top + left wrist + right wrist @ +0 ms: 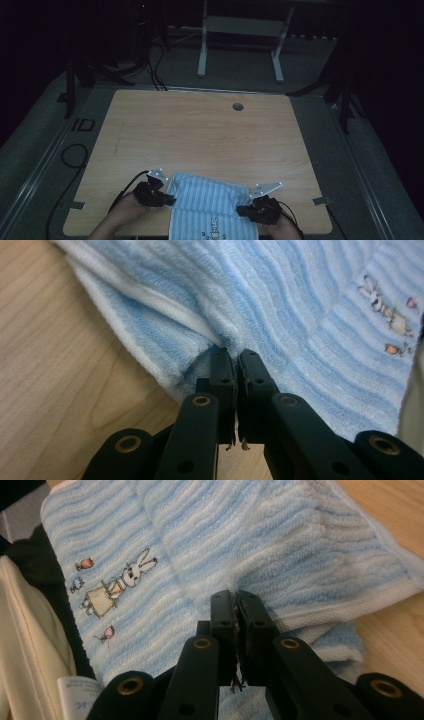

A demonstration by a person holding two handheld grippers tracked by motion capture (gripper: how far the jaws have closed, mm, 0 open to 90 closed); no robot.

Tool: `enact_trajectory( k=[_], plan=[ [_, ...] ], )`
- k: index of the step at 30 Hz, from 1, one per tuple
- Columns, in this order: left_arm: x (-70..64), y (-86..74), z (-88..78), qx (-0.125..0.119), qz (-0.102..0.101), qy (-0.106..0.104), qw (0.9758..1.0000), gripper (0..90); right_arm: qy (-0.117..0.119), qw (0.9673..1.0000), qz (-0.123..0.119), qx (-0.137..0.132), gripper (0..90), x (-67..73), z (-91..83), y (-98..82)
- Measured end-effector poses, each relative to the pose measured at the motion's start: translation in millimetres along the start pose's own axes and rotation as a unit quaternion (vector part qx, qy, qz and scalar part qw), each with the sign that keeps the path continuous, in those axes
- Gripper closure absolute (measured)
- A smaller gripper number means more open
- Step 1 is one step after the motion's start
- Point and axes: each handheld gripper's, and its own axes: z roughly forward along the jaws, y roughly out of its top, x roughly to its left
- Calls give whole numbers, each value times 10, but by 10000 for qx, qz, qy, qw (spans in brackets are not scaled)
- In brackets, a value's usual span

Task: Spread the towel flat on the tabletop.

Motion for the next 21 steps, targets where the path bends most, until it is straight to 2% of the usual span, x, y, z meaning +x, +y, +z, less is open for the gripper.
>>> enact_trajectory(
  k=[1, 3, 5, 6, 8, 9, 10, 11, 12, 13, 14, 15, 17, 19, 20, 21],
  plan=[
    [-6, 10, -7, 13, 17, -27, 10000, 857, 23, 10000, 8, 42, 837, 0, -7, 13],
    [-1, 36, -78, -48, 17, -18, 10000, 766, 4, 9999, -30, 115, 783, 5, -44, 51],
    [36, 63, -219, -379, -67, -57, 9992, 669, 2, 9999, -77, 106, 734, 5, -130, 103],
    [71, 83, -292, -496, -137, -41, 9987, 606, -43, 9999, -92, 46, 702, 0, -189, 132],
    [147, 130, -402, -668, -255, 47, 9974, 546, -192, 9997, -63, -130, 620, -39, -320, 189],
    [195, 158, -427, -674, -325, 26, 9972, 505, -244, 9995, 2, -185, 567, -72, -376, 214],
    [242, 187, -434, -680, -383, 55, 9969, 503, -393, 9989, 53, -233, 526, -112, -421, 234],
    [296, 220, -426, -696, -470, 94, 9964, 502, -591, 9977, 124, -293, 499, -161, -454, 250],
    [351, 255, -402, -697, -583, 97, 9958, 502, -691, 9968, 259, -322, 500, -224, -474, 265],
    [351, 255, -402, -697, -583, 97, 9958, 502, -691, 9968, 259, -322, 500, -224, -474, 265],
    [437, 329, -338, -711, -677, 308, 9947, 502, -809, 9950, 483, -338, 531, -373, -470, 287],
    [480, 364, -299, -763, -707, 279, 9942, 502, -861, 9942, 544, -332, 542, -420, -454, 294],
    [554, 434, -214, -796, -787, 244, 9934, 503, -797, 9942, 678, -244, 565, -518, -380, 311],
    [599, 500, -113, -740, -793, 118, 9940, 502, -671, 9947, 763, -186, 573, -572, -286, 324],
    [609, 533, -59, -625, -725, 205, 9952, 502, -612, 9949, 792, -95, 570, -589, -229, 329],
    [609, 560, -6, -574, -693, 266, 9956, 502, -671, 9948, 761, -14, 568, -595, -173, 333]
  ],
)
